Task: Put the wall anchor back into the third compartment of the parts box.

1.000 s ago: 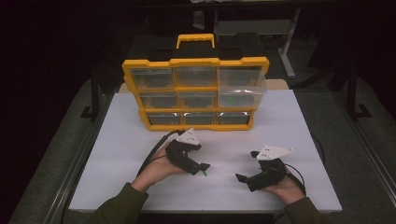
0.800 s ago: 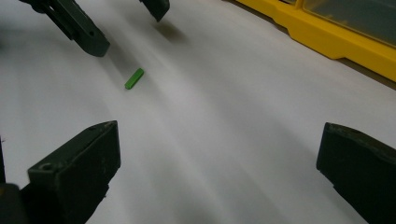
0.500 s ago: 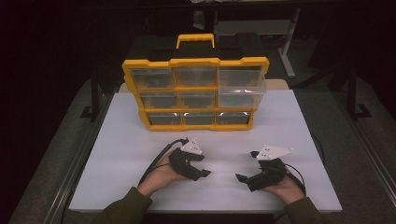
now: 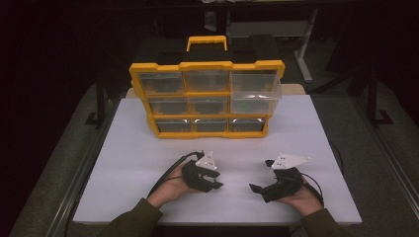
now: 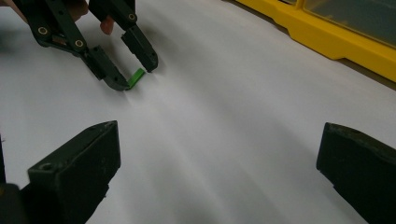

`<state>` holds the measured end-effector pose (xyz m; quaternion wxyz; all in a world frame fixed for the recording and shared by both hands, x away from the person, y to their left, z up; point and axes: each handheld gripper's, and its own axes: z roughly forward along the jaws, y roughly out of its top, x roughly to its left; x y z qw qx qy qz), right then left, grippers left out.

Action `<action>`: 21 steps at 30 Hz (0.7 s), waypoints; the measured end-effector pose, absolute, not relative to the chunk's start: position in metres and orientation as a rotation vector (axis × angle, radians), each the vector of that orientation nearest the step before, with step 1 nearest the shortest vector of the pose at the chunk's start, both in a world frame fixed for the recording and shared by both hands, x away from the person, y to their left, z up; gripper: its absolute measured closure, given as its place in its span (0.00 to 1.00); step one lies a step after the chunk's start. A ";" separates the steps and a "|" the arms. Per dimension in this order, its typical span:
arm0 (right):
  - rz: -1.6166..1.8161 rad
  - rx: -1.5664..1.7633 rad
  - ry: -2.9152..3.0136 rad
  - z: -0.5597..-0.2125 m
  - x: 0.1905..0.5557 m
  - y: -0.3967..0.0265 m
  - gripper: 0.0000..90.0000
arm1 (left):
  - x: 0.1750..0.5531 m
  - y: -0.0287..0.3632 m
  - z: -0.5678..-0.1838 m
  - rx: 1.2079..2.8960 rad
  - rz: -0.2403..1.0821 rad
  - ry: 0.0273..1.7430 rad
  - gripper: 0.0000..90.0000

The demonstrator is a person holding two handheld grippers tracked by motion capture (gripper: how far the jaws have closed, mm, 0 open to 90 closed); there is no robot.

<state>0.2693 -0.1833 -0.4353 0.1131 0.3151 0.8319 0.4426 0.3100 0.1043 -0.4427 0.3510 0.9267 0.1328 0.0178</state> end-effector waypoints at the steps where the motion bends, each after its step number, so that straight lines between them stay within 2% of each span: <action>1: 1.298 0.929 2.441 -0.435 0.269 -0.183 0.00 | 0.310 0.105 -0.443 2.397 0.044 0.345 0.70; 11: 1.298 0.932 2.441 -0.435 0.269 -0.182 0.00 | 0.315 0.106 -0.444 2.377 0.015 0.348 0.74; 12: 1.296 0.928 2.443 -0.435 0.269 -0.182 0.00 | 0.316 0.106 -0.444 2.372 0.020 0.357 0.87; 21: 1.299 0.926 2.441 -0.435 0.269 -0.183 0.00 | 0.320 0.108 -0.445 2.360 -0.018 0.374 0.88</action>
